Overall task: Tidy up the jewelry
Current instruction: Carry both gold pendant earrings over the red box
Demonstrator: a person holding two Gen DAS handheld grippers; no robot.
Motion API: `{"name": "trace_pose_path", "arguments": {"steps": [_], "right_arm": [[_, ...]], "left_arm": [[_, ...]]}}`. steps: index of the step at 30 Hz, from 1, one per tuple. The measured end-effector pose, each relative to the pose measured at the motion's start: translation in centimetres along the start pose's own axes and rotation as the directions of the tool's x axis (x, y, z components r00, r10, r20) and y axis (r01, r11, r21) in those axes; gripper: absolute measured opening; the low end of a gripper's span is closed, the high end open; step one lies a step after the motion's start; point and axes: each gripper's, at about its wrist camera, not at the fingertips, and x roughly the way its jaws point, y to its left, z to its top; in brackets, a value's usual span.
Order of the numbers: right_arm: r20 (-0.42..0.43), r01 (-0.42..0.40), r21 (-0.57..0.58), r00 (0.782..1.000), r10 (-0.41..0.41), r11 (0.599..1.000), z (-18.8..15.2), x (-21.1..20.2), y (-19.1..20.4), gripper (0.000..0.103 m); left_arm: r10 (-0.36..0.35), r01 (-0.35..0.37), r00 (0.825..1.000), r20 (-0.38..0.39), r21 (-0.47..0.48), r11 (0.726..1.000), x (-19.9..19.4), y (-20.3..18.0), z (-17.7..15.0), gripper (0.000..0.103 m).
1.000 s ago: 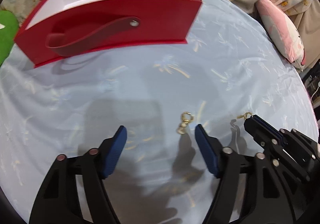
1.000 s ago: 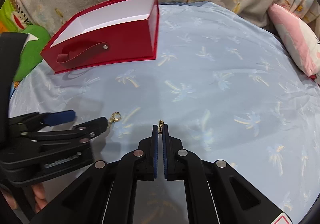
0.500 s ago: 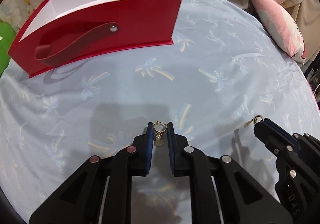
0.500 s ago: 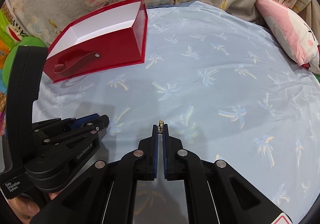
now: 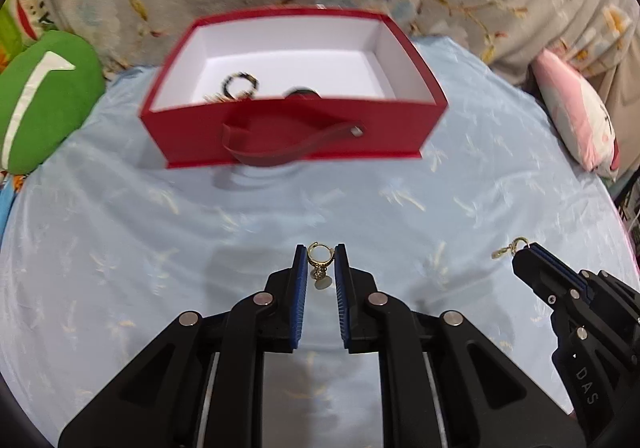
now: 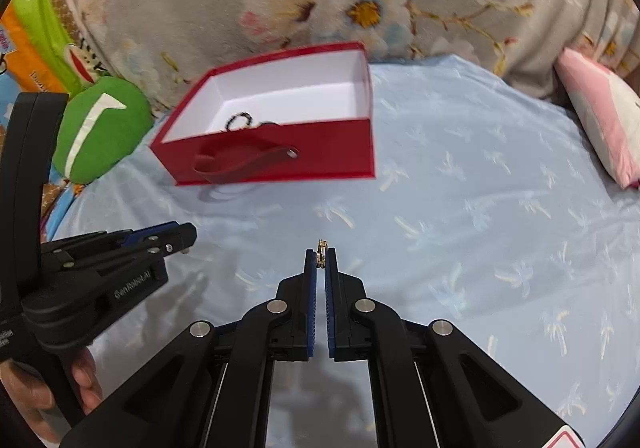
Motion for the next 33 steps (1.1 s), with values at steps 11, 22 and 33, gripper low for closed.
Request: {"name": "trace_pose_path", "arguments": {"steps": [11, 22, 33], "right_arm": [[0.129, -0.037, -0.100, 0.990, 0.050, 0.994, 7.5, -1.7, 4.3, 0.003], [0.236, -0.077, -0.132, 0.966, 0.107, 0.988, 17.7, 0.4, 6.3, 0.003], [0.231, -0.032, -0.130, 0.971, 0.062, 0.991, 22.1, 6.3, 5.9, 0.003]], "left_arm": [[0.096, -0.091, 0.980, 0.177, -0.032, 0.995, -5.2, 6.2, 7.6, 0.013], [0.120, -0.106, 0.949, 0.291, -0.064, 0.992, -4.7, 7.7, 17.0, 0.013], [0.148, -0.137, 0.955, 0.258, -0.060, 0.989, 1.6, 7.4, 21.5, 0.013]]}}
